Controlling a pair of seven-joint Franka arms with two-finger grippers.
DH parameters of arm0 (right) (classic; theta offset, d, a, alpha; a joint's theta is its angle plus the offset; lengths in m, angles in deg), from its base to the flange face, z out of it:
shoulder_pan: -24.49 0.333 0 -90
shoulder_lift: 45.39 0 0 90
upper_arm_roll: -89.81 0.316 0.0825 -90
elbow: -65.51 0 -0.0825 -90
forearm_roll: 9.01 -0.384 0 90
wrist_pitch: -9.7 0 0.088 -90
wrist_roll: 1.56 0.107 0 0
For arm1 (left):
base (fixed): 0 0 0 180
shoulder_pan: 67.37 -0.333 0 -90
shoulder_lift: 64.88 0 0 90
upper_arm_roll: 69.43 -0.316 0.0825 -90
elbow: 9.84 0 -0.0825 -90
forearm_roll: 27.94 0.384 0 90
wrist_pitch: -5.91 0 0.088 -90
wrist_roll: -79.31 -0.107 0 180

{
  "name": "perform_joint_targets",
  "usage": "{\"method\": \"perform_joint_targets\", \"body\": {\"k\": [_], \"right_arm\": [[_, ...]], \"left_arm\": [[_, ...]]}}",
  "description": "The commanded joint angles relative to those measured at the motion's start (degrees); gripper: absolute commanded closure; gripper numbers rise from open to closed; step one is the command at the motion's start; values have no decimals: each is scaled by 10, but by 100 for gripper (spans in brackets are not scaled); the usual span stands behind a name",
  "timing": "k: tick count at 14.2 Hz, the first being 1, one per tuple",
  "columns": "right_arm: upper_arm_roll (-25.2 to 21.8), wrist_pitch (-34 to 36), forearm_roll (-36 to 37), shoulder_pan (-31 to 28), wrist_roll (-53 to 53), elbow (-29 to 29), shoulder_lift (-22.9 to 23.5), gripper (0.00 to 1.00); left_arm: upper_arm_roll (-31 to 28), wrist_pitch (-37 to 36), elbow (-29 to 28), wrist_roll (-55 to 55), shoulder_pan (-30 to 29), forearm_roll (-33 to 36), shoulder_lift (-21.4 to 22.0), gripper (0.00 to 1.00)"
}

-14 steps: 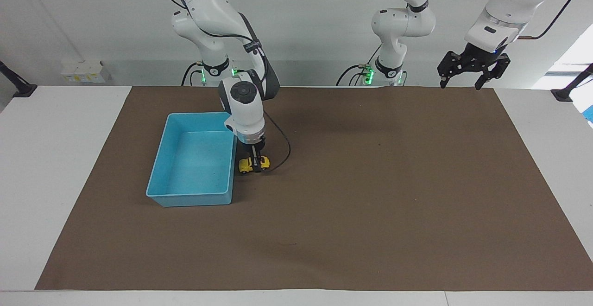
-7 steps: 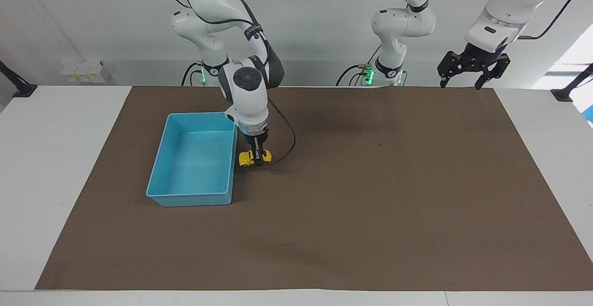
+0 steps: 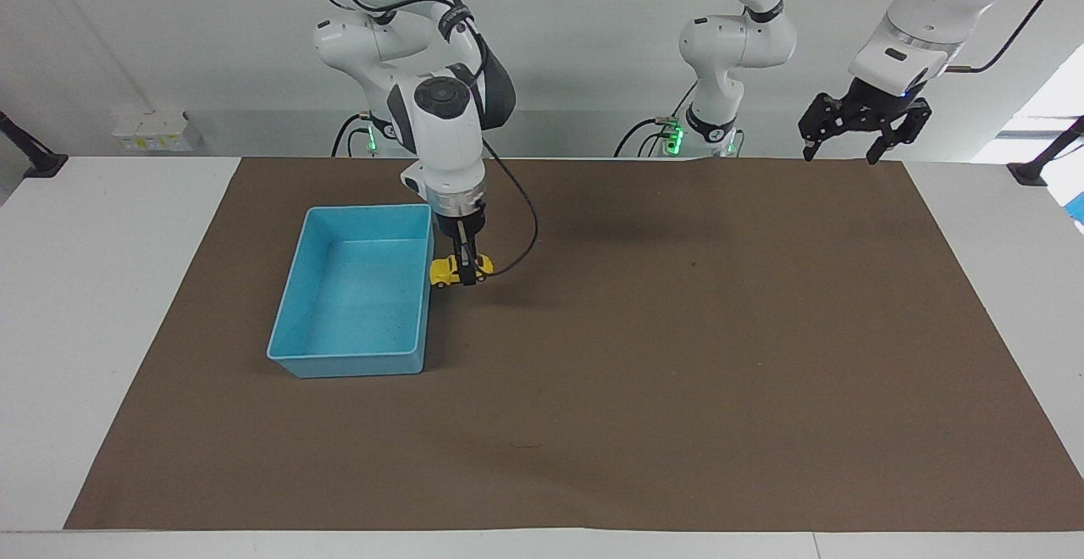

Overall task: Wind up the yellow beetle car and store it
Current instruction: 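Grasp the yellow car with the right gripper and lift it over the bin rim, then lower the held car into the blue bin with the right gripper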

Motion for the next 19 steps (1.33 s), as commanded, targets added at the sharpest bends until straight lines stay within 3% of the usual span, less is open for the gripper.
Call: {"method": "perform_joint_targets", "body": {"k": [1,7,19], "right_arm": [[5,16,5,-9,-15,-2,-19,100],[-2,40,5,-44,-195,1,-28,100],[-2,93,-18,-164,-781,9,-28,100]], "left_arm": [[7,-8,3,-4,1,-8,1,0],[-12,-8,3,-5,-12,-6,1,0],[-12,-8,3,-5,-12,-6,1,0]]}}
